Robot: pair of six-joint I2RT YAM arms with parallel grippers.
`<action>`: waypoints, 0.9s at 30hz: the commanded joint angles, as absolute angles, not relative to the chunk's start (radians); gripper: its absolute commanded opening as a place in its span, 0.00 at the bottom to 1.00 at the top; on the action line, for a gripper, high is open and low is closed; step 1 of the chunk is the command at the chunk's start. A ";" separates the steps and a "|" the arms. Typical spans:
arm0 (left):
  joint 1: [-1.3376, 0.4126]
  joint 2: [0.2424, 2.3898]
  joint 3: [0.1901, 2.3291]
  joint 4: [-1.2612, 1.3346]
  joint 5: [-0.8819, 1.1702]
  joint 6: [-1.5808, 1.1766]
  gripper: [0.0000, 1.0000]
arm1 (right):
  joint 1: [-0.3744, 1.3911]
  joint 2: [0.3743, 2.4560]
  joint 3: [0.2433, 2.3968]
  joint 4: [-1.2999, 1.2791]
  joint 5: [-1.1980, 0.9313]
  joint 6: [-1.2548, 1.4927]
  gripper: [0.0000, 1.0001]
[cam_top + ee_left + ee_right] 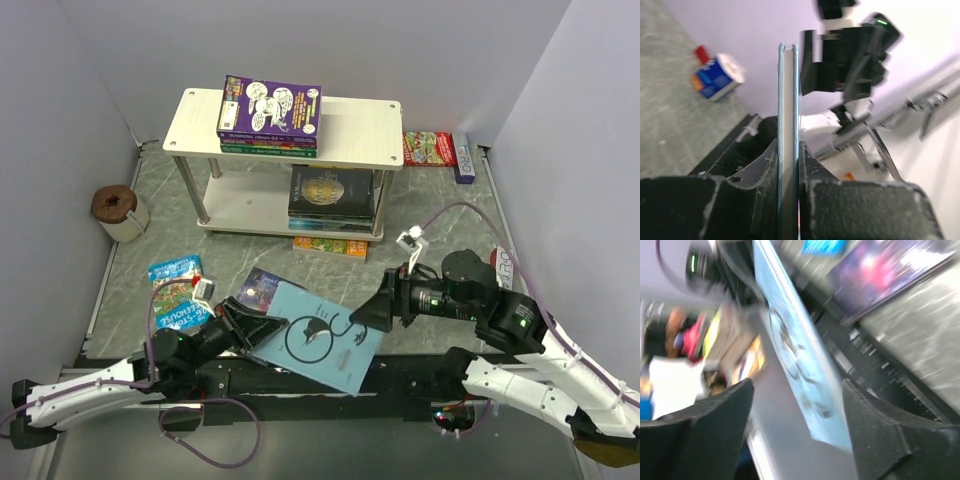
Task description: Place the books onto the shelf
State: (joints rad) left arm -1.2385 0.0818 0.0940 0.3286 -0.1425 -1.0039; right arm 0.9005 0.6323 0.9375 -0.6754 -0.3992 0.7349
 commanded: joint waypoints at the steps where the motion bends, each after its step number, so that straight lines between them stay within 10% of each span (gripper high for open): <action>1: -1.235 0.083 0.068 0.351 -0.437 -1.170 0.01 | 0.897 0.556 0.999 -0.707 0.023 0.735 0.95; 16: -1.189 0.167 0.264 0.310 -0.810 -1.167 0.01 | 0.896 0.374 0.730 -0.519 0.241 0.793 0.96; 27: -0.674 0.524 0.301 0.562 -0.075 -1.419 0.01 | 0.897 0.364 0.658 -0.387 0.164 0.828 0.97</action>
State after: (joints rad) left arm -0.8459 0.4194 0.2661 0.2714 -0.4606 -1.2739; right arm 0.8986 0.3912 0.6514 -0.4698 0.1383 0.8162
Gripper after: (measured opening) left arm 0.175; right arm 0.973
